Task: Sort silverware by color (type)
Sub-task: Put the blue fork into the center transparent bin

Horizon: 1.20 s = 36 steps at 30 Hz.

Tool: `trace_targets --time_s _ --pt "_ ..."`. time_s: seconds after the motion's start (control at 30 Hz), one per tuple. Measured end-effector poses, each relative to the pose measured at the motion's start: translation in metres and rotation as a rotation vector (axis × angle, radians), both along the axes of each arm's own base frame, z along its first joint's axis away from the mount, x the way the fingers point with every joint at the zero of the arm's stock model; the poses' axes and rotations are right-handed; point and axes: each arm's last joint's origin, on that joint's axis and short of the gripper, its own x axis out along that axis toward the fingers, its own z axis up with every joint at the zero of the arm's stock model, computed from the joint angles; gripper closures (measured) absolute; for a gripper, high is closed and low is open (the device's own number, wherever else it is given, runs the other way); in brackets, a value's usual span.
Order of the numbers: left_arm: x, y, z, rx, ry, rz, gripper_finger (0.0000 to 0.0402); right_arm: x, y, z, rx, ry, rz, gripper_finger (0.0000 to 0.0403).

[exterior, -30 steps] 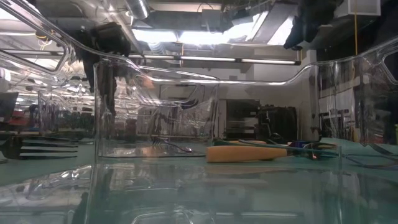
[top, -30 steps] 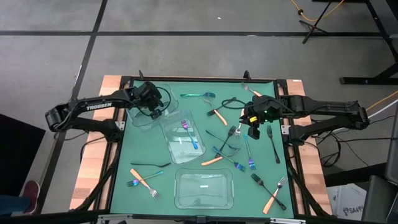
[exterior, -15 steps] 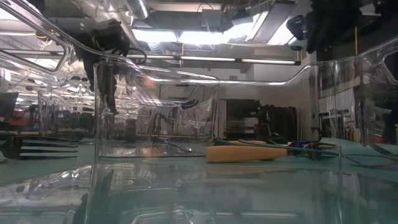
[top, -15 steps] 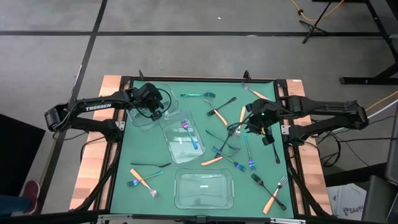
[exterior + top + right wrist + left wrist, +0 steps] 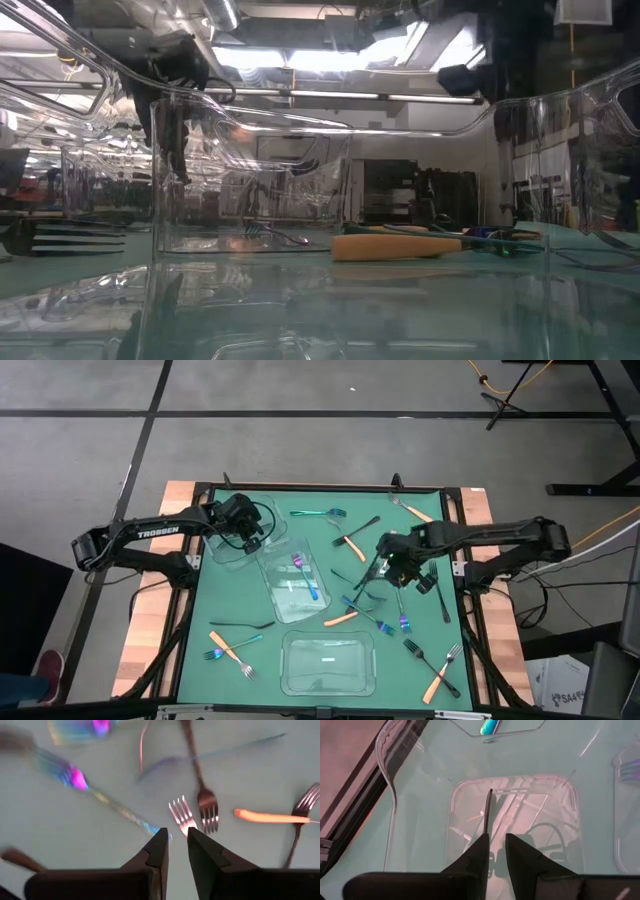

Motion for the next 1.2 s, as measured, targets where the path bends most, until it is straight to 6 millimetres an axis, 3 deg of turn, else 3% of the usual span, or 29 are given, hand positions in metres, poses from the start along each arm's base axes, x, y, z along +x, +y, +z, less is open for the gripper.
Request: trace_targets --time_s 0.23,0.63,0.9,1.2 --pt "0.0 0.0 0.0 -0.005 -0.007 0.012 0.0344 0.009 0.03 -0.026 -0.189 0.161 0.249 0.0339" --pt "0.0 0.0 0.0 -0.005 -0.007 0.013 0.0344 0.006 0.07 -0.063 -0.204 0.241 0.414 0.0339" --pt "0.0 0.0 0.0 -0.005 -0.007 0.013 0.0344 -0.006 0.082 -0.088 -0.207 0.201 0.474 0.0339" --pt "0.0 0.0 0.0 -0.005 -0.008 0.013 0.0344 -0.011 0.08 -0.106 -0.204 0.173 0.471 0.0339"
